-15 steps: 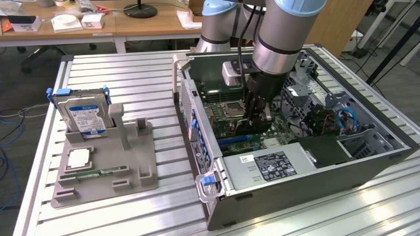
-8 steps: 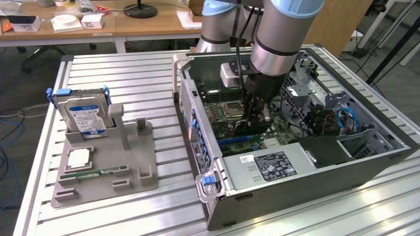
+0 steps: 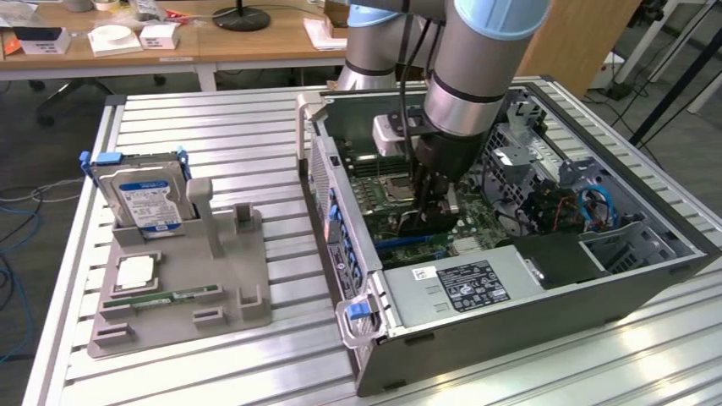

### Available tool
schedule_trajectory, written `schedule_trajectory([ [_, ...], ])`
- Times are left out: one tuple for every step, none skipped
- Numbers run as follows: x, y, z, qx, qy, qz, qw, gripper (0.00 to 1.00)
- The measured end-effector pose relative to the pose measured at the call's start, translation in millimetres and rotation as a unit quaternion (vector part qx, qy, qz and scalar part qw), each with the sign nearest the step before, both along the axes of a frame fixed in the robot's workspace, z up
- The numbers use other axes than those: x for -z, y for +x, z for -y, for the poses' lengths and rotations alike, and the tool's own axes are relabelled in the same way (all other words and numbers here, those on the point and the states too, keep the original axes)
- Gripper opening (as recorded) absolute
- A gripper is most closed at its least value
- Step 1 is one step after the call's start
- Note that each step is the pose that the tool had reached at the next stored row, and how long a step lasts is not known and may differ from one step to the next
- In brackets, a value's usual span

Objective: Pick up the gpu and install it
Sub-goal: 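Insert the gpu into the slot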

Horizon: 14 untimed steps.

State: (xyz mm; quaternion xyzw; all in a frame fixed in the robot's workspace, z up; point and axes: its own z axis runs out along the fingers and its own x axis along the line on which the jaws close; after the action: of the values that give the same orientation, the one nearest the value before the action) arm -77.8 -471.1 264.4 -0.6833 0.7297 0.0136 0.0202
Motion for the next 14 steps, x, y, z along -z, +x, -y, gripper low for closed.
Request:
schedule_trajectory([
  [1.2, -0.5, 0.0, 0.0, 0.0, 0.0005, 1.0, 0.26],
  [1.5, -0.7, 0.0, -0.001, -0.0001, 0.0005, 1.0, 0.26],
  [1.5, -1.0, 0.0, -0.001, -0.0002, 0.0005, 1.0, 0.26],
  [1.8, -2.0, 0.0, -0.001, -0.0001, 0.0007, 1.0, 0.26],
  [2.1, -3.2, 0.0, -0.001, 0.0, 0.0008, 1.0, 0.26],
  [2.5, -4.0, -0.1, -0.001, 0.0, 0.0013, 1.0, 0.26],
  [2.7, -4.5, -0.5, -0.001, -0.0001, 0.0015, 1.0, 0.26],
  [3.1, -4.8, -1.2, -0.001, -0.0001, 0.0017, 1.0, 0.26],
  [3.5, -5.3, -1.8, -0.001, -0.0001, 0.0021, 1.0, 0.26],
  [4.0, -5.7, -2.1, -0.001, 0.0, 0.0025, 1.0, 0.26],
  [4.8, -5.8, -2.4, -0.001, 0.0, 0.0029, 1.0, 0.26],
  [5.7, -5.8, -2.6, -0.001, -0.0001, 0.0033, 1.0, 0.26],
  [6.7, -5.8, -2.8, -0.001, -0.0001, 0.0037, 1.0, 0.26],
  [7.7, -5.9, -3.0, -0.001, -0.0001, 0.0041, 1.0, 0.26],
])
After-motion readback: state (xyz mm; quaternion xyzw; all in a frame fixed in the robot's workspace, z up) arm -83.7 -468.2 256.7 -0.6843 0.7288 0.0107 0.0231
